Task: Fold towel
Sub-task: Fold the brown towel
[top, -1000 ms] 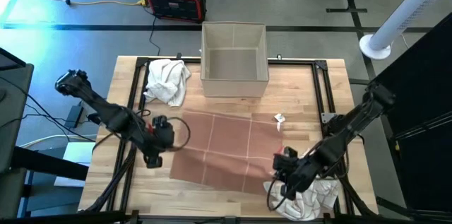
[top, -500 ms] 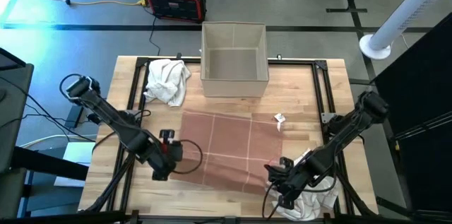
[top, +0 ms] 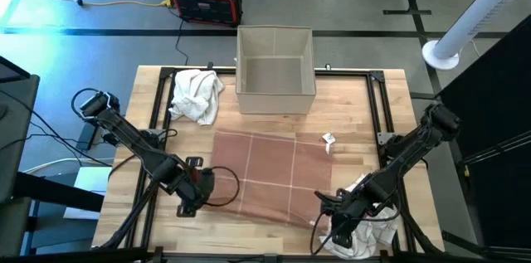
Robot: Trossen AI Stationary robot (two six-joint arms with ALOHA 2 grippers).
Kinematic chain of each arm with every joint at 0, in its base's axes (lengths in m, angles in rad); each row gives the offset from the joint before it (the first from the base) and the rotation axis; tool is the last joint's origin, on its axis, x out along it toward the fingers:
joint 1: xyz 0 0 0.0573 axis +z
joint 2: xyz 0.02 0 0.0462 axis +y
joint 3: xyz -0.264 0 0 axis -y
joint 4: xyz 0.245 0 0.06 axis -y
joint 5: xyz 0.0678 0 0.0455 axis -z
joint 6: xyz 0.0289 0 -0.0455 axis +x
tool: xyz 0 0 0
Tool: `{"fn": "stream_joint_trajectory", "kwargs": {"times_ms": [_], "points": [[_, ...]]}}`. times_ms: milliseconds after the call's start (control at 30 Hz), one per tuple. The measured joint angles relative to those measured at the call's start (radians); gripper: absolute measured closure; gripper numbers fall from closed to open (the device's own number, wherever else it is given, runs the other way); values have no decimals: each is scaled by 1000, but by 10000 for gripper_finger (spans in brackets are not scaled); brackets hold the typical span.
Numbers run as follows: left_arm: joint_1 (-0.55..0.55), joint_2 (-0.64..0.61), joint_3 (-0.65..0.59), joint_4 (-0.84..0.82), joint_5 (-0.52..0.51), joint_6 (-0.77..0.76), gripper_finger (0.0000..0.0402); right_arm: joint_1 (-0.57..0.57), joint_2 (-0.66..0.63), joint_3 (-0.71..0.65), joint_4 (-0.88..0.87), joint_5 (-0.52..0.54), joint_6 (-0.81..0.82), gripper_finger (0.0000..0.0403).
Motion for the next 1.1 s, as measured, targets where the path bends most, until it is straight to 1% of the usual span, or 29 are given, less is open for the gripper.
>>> {"fn": "stream_joint_trajectory", "kwargs": {"times_ms": [33,100,167,233,333,367,400,467,533,633,700,767,800,867,967,1033,1100], "points": [[0,-1,-2,18,-44,3,225,0,-3,0,1,61,6,226],[4,3,-37,86,-62,32,231,-1,11,1,-1,157,19,243],[11,14,-99,160,-56,32,243,-11,42,1,-8,191,18,268],[14,26,-160,226,-47,1,262,-19,84,1,-1,194,19,303],[14,42,-224,302,-11,-55,302,-17,154,1,6,172,28,371],[12,46,-238,323,1,-66,317,-13,175,1,12,152,38,386],[7,48,-246,343,17,-70,332,-7,196,0,28,134,46,393],[-5,52,-254,386,79,-56,361,4,231,0,98,60,38,391],[-21,50,-248,414,171,-23,385,15,245,0,175,-21,1,390],[-50,40,-225,425,292,-4,398,37,232,1,215,-57,-2,399],[-64,30,-205,393,301,-12,394,47,208,1,173,-55,14,401],[-66,14,-183,343,259,-16,393,48,170,1,109,-24,44,401],[-65,8,-173,321,209,-20,393,47,151,1,73,3,57,401],[-54,0,-168,285,67,-32,397,40,119,1,2,70,77,402],[-11,-1,-178,279,-129,-65,401,14,66,1,-112,221,120,403],[29,7,-215,322,-182,-80,401,-14,58,1,-173,318,163,403],[74,22,-269,384,-192,-80,401,-55,66,-1,-222,368,176,403]]}}
